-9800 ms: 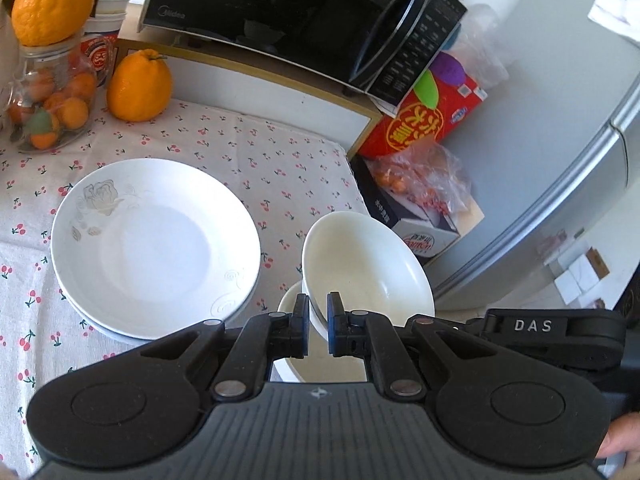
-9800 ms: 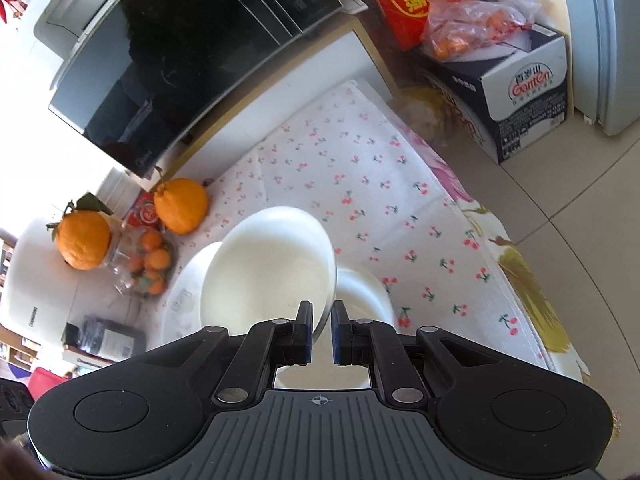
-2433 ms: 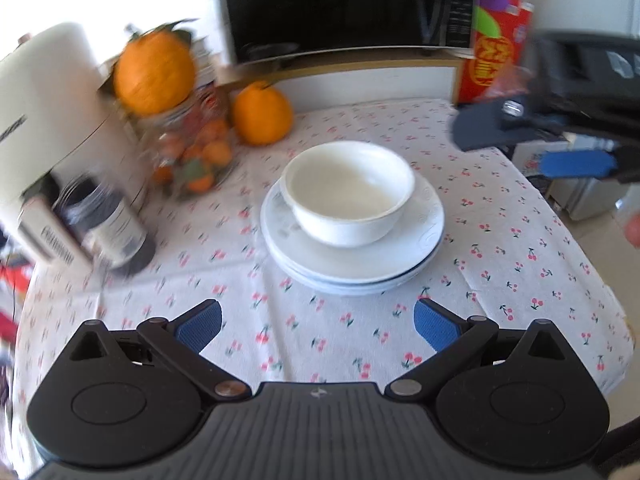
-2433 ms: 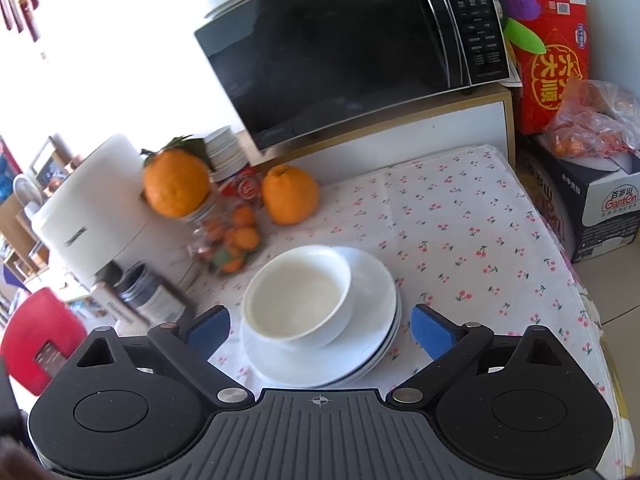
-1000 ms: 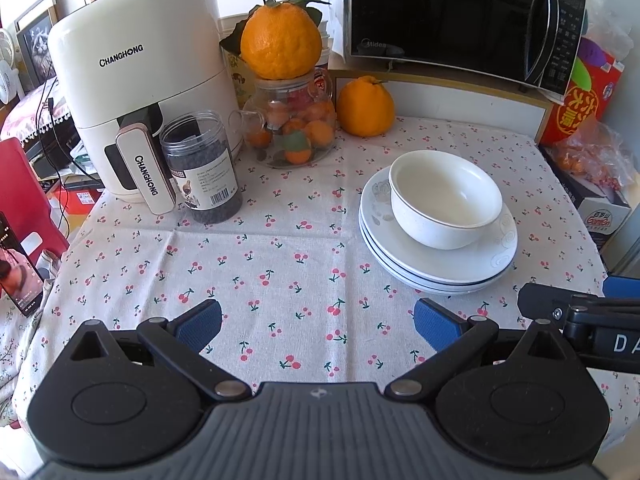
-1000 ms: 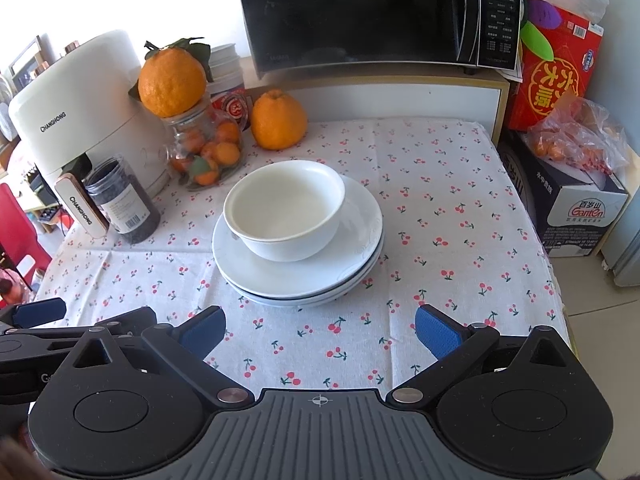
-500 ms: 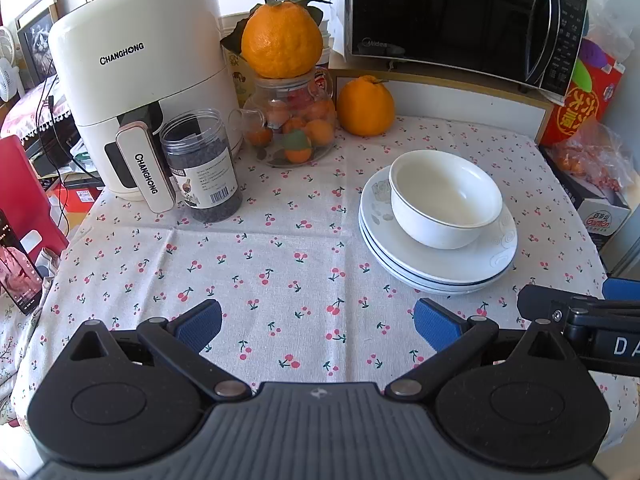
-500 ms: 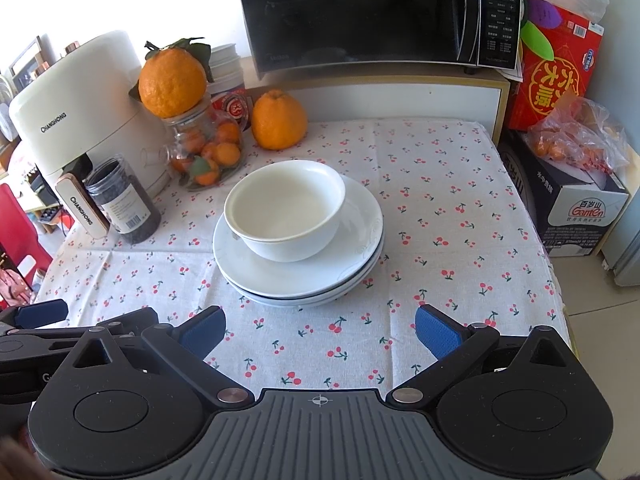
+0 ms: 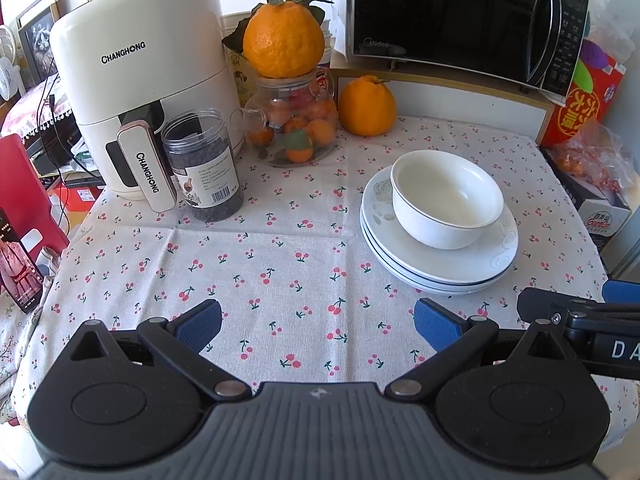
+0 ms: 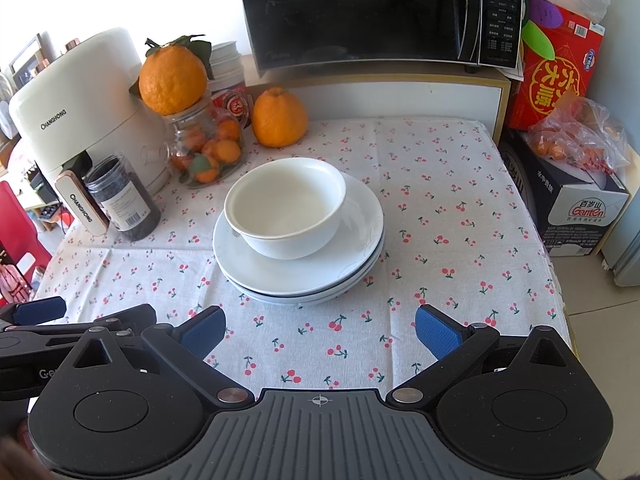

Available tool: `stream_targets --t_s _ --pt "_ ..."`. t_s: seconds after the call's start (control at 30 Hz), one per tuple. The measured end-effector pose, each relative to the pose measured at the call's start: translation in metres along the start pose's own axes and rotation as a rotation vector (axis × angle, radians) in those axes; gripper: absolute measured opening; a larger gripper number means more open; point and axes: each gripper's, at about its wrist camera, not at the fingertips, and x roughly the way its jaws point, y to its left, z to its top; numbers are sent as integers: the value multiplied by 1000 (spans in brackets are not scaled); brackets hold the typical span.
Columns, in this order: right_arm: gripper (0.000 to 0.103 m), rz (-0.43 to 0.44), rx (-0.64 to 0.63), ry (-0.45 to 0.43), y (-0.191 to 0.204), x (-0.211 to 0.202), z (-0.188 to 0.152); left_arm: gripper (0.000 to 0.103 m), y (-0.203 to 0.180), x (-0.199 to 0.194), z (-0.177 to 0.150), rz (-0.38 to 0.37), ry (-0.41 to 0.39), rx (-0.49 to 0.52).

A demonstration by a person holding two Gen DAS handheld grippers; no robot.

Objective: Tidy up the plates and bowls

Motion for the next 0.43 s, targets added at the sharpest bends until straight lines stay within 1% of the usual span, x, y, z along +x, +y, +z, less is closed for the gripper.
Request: stream_targets --t_s 0.43 --pt "102 -1 0 1 0 0 0 103 0 0 0 0 2 3"
